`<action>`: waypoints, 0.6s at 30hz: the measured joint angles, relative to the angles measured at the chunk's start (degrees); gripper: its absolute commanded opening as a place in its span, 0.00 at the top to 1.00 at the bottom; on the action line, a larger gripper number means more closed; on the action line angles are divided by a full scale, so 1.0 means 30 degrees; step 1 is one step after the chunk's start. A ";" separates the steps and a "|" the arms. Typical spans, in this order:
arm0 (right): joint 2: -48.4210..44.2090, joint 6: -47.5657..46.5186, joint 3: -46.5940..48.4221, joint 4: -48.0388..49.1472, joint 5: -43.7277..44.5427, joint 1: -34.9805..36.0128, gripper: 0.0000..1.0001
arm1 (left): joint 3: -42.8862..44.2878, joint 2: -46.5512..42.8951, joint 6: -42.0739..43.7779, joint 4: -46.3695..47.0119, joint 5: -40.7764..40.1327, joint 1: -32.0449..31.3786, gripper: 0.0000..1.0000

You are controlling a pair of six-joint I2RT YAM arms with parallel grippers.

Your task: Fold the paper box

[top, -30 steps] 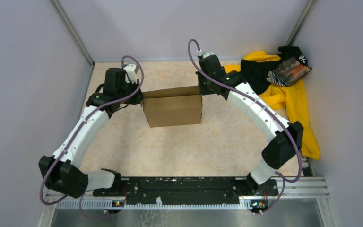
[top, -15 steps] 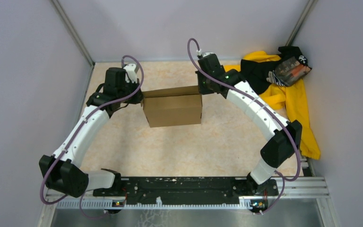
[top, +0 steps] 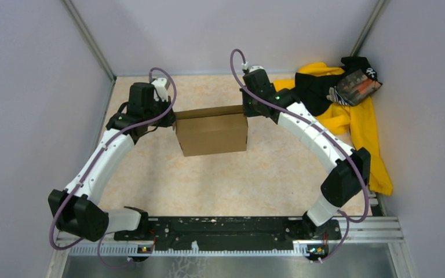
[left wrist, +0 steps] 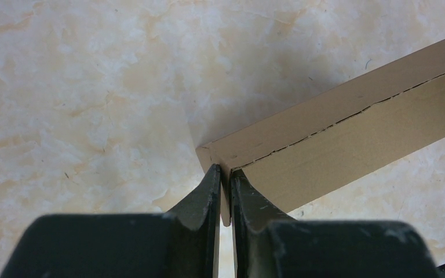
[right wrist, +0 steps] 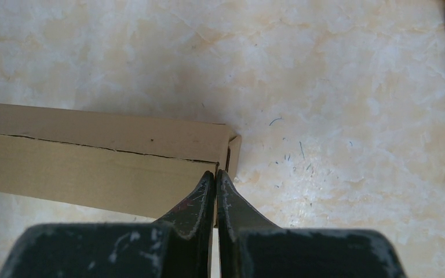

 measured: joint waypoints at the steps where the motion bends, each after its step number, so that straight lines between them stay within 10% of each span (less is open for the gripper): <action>1: -0.0051 0.0000 -0.0117 0.0087 -0.0007 0.0000 1.00 | 0.0000 0.0000 -0.0007 0.0007 0.0000 0.0000 0.86; 18: -0.0372 0.0095 -0.0685 0.0561 -0.0036 0.0007 1.00 | 0.0000 0.0073 -0.0117 0.0073 -0.0058 0.0000 0.88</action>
